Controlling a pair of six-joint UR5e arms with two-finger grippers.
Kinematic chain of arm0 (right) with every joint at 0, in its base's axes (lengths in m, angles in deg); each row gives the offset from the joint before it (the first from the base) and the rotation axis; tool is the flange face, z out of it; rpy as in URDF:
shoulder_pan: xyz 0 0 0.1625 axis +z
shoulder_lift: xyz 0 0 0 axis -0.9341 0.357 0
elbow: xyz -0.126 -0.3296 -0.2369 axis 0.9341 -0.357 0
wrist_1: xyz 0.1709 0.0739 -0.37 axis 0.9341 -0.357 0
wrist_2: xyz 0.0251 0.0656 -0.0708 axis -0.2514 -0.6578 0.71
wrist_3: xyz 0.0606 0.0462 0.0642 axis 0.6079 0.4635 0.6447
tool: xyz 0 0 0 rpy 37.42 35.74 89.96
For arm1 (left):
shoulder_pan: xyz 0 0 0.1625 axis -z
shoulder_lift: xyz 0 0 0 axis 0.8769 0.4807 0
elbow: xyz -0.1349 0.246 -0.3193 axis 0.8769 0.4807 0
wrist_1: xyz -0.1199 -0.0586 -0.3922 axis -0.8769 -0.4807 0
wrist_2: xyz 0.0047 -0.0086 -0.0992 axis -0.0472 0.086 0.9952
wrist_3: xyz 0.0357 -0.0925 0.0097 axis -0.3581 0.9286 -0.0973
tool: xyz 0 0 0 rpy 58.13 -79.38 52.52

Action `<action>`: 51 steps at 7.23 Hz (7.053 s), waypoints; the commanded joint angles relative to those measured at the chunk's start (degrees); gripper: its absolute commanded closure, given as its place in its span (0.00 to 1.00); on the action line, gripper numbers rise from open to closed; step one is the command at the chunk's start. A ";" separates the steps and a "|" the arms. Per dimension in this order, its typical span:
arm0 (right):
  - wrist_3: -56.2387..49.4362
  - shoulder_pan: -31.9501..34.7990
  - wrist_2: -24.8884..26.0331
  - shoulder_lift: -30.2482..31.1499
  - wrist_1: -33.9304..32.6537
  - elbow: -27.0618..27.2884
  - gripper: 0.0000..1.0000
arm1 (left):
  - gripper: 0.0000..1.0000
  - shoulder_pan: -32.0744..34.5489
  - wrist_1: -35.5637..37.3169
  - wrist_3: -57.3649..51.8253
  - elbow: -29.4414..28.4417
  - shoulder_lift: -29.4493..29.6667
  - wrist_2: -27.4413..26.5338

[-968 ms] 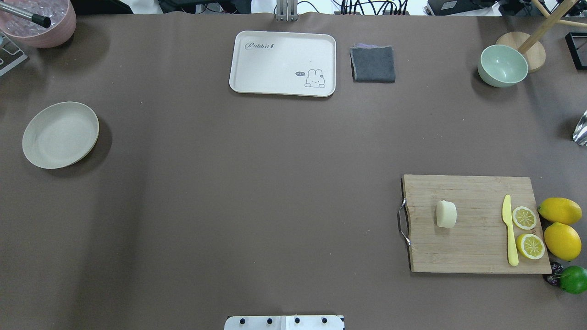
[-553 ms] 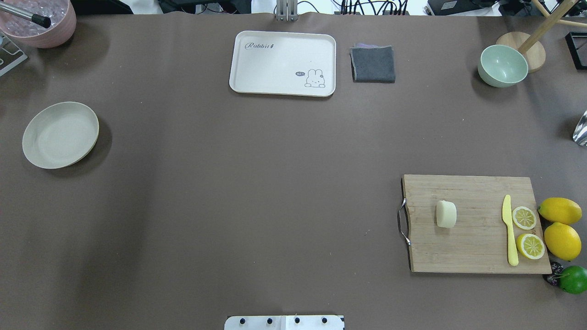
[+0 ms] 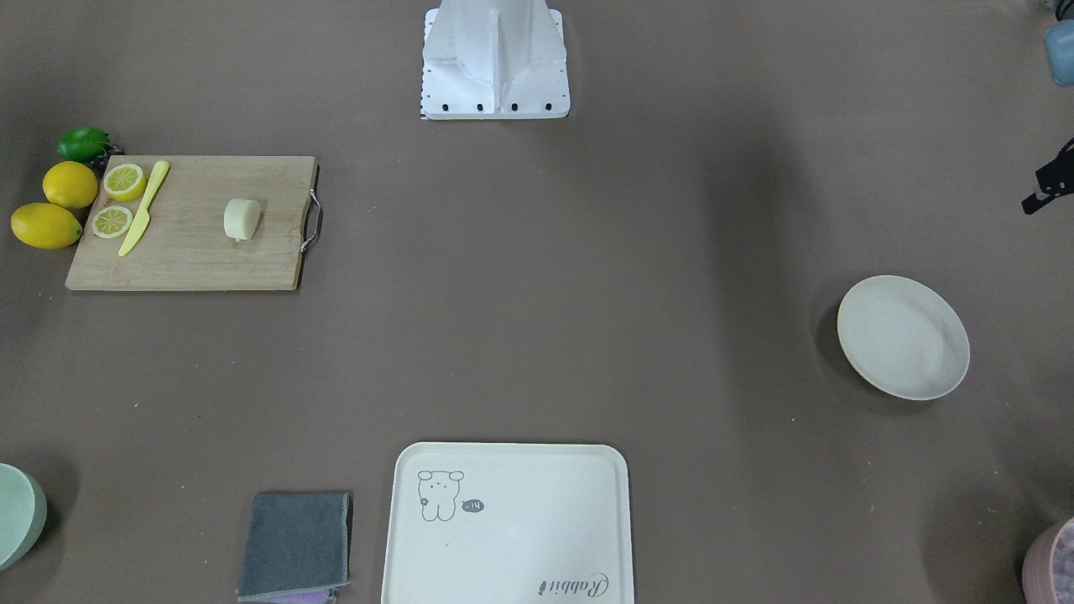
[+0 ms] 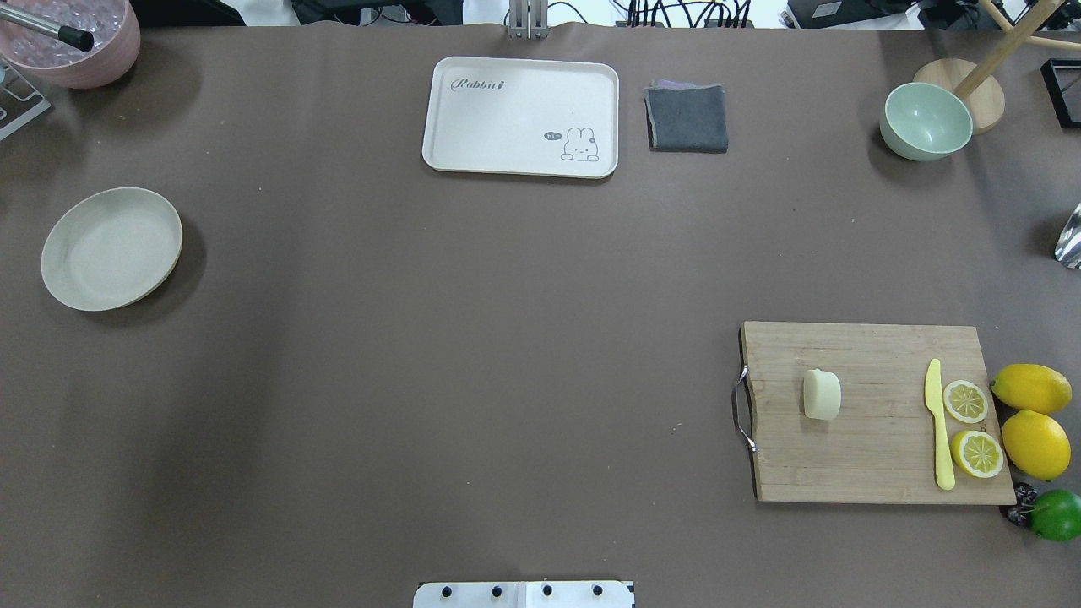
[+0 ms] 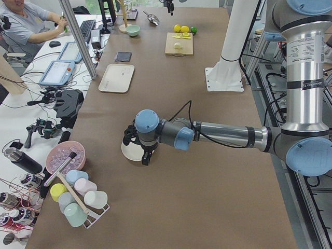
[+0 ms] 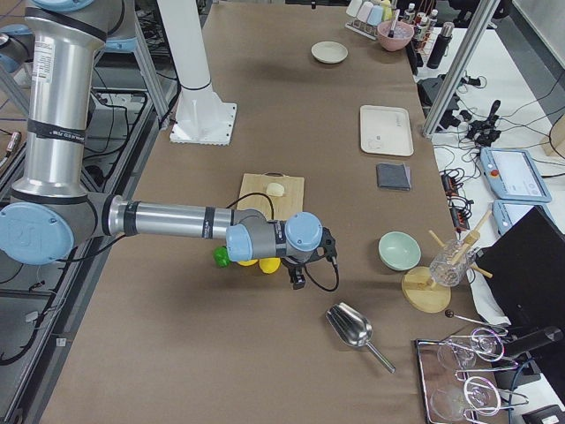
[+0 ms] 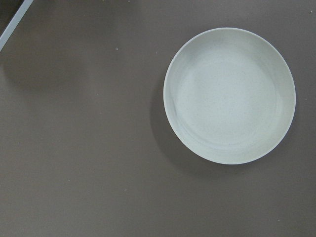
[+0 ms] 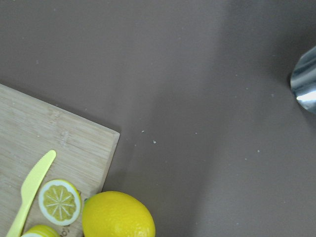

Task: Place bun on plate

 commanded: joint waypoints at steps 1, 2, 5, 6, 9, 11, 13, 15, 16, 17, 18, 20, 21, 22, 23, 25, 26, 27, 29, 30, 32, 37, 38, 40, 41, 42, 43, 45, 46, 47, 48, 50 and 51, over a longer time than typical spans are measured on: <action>-0.53 0.04 1.19 0.41 0.32 0.59 0.00 | 0.02 -1.60 -1.22 1.46 -8.64 5.94 -0.69; -0.01 0.04 1.04 1.37 3.55 0.59 0.00 | 0.03 -4.65 -5.58 6.61 -10.94 6.58 -0.87; 1.14 0.04 1.39 1.64 14.73 -2.47 0.00 | 0.03 -12.04 -19.85 20.16 -19.92 10.00 -5.68; 1.14 0.04 0.96 1.90 15.00 -2.66 0.00 | 0.03 -12.24 -19.77 20.19 -20.37 10.10 -5.70; 2.27 0.04 -0.71 1.90 17.81 -2.48 0.00 | 0.03 -15.23 -19.86 20.19 -22.30 10.98 -5.79; 2.02 0.04 -0.37 1.99 18.87 -2.31 0.00 | 0.08 -15.67 -19.86 19.84 -24.93 13.34 -5.79; 2.19 0.04 -0.10 1.90 18.87 -2.22 0.00 | 0.33 -15.67 -19.86 20.19 -25.11 12.65 -5.79; 2.54 0.04 0.77 1.82 18.87 -1.87 0.00 | 1.00 -15.67 -19.34 25.78 -25.03 13.43 -5.88; 5.42 0.04 3.91 1.12 18.87 -1.78 0.00 | 1.00 -15.67 -19.33 26.25 -24.94 13.87 -5.88; 9.97 0.04 4.81 0.24 18.87 -0.73 0.01 | 1.00 -15.50 -19.33 26.69 -23.20 14.14 -5.70; 18.11 -0.48 4.65 -1.16 18.70 2.76 0.02 | 1.00 -14.45 -19.07 29.74 -17.53 14.06 -4.66; 30.96 -8.61 4.47 -1.61 18.69 9.88 0.02 | 1.00 -18.45 -19.07 53.57 -6.80 16.24 -3.77; 38.77 -12.84 5.08 -2.74 18.69 13.13 0.02 | 1.00 -24.40 -19.07 61.68 -2.66 16.60 -5.25; 46.33 -16.88 6.39 -4.49 18.69 14.29 0.06 | 1.00 -30.38 -19.07 68.55 -0.96 20.35 -10.83; 52.75 -22.32 9.36 -5.64 18.69 16.65 0.06 | 1.00 -37.66 -18.98 76.54 -1.12 24.21 -16.46; 59.04 -35.85 21.82 -5.22 18.61 18.96 0.10 | 1.00 -47.45 -12.00 83.47 -1.56 33.00 -26.57; 60.97 -38.69 23.78 -5.39 18.43 17.75 0.11 | 1.00 -50.88 -10.30 83.47 -2.34 35.21 -29.93; 61.78 -40.89 25.28 -5.30 18.52 15.99 0.11 | 1.00 -52.39 -10.37 83.56 -2.70 35.58 -31.26; 62.83 -43.28 27.14 -5.39 18.69 14.93 0.10 | 1.00 -54.16 -10.37 85.75 -2.97 36.64 -33.03; 64.67 -44.42 27.23 -5.74 18.69 14.57 0.10 | 1.00 -54.25 -10.46 85.76 -3.14 36.47 -33.12; 66.18 -44.43 27.23 -5.74 18.78 14.22 0.15 | 1.00 -54.25 -10.46 85.76 -3.23 36.38 -33.12; 66.53 -44.17 26.80 -8.27 18.35 15.18 0.62 | 0.04 -53.73 -10.54 85.50 -3.24 36.12 -33.04; 66.62 -43.91 26.62 -11.86 17.47 14.84 0.62 | 0.04 -52.07 -10.28 85.32 -1.84 34.72 -32.51; 67.05 -43.90 27.40 -27.98 0.16 14.57 0.60 | 0.04 -46.55 -10.28 77.74 3.69 26.58 -28.74; 67.06 -45.99 29.50 -34.77 -3.33 12.05 0.60 | 0.04 -45.74 -10.46 69.50 8.67 17.83 -28.38; 67.14 -48.62 32.74 -43.01 -3.19 4.19 0.60 | 0.04 -42.60 -10.89 62.37 10.20 12.18 -27.33; 69.15 -49.78 33.20 -51.27 -3.02 -3.98 0.59 | 0.04 -39.69 -11.77 57.16 10.22 8.99 -25.50; 70.31 -53.73 37.15 -54.35 -3.01 -7.67 0.58 | 0.04 -36.07 -12.57 55.35 9.78 7.38 -21.98; 70.57 -54.36 37.42 -54.09 -2.84 -8.54 0.58 | 0.03 -36.06 -12.57 55.44 9.69 7.46 -21.87; 71.18 -54.62 37.60 -54.17 -2.75 -8.72 0.58 | 0.03 -35.97 -12.57 55.44 10.21 7.46 -21.87; 71.10 -54.54 37.60 -53.65 -2.66 -8.81 0.58 | 0.03 -35.97 -12.57 55.44 9.96 7.46 -21.87; 71.10 -54.54 37.69 -53.38 -2.75 -8.81 0.57 | 0.03 -36.06 -12.57 55.35 9.69 7.55 -21.87; 71.10 -54.45 37.69 -52.94 -2.66 -8.81 0.55 | 0.03 -36.06 -12.57 55.44 9.69 7.73 -21.87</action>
